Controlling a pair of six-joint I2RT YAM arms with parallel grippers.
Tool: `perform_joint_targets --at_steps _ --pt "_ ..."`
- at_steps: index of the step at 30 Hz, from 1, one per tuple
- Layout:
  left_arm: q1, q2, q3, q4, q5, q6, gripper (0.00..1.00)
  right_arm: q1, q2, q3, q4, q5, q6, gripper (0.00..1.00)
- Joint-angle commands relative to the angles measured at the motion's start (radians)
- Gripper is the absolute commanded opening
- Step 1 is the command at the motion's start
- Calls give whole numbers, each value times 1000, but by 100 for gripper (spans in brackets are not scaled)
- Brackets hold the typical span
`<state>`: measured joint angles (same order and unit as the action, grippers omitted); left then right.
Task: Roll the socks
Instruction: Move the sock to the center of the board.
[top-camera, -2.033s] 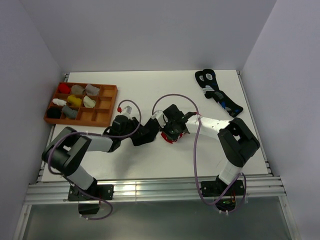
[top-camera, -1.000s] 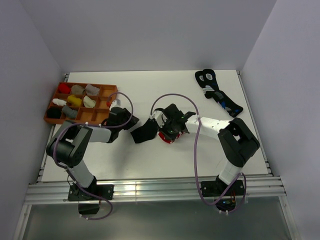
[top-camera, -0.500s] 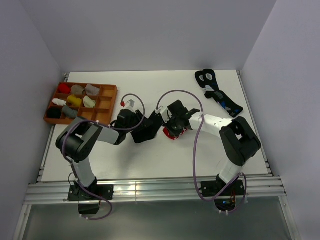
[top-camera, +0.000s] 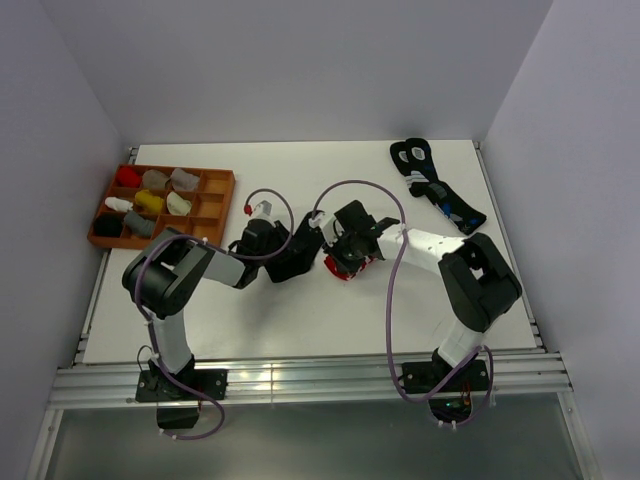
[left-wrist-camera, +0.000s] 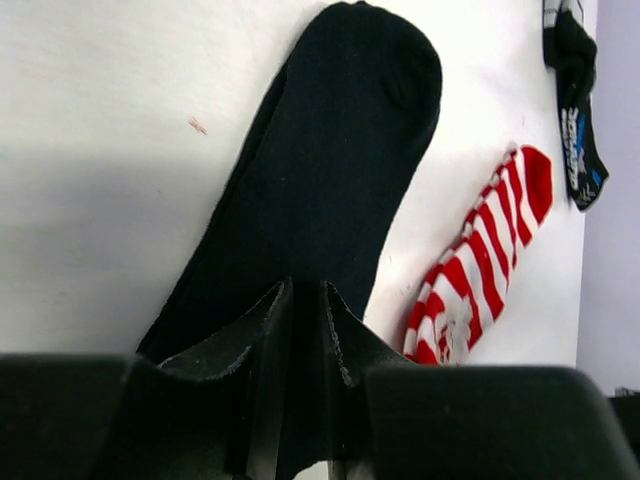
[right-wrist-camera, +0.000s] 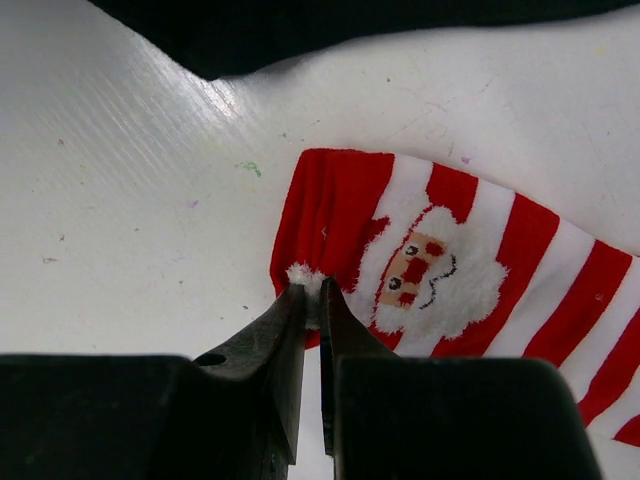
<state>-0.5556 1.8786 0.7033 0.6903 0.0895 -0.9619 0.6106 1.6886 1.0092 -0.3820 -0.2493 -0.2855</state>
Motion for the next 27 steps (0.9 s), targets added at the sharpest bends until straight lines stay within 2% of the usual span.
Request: perform_joint_targets --at_steps 1,12,20,27 --pt "22 7 -4 -124 -120 52 24 2 8 48 5 -30 -4 0" --pt "149 -94 -68 -169 -128 115 24 38 11 65 -31 -166 -72 0" --pt "151 -180 -96 -192 -139 126 29 61 66 97 -161 -407 -181 0" --pt "114 -337 -126 -224 -164 186 35 29 164 144 -326 -530 -239 0"
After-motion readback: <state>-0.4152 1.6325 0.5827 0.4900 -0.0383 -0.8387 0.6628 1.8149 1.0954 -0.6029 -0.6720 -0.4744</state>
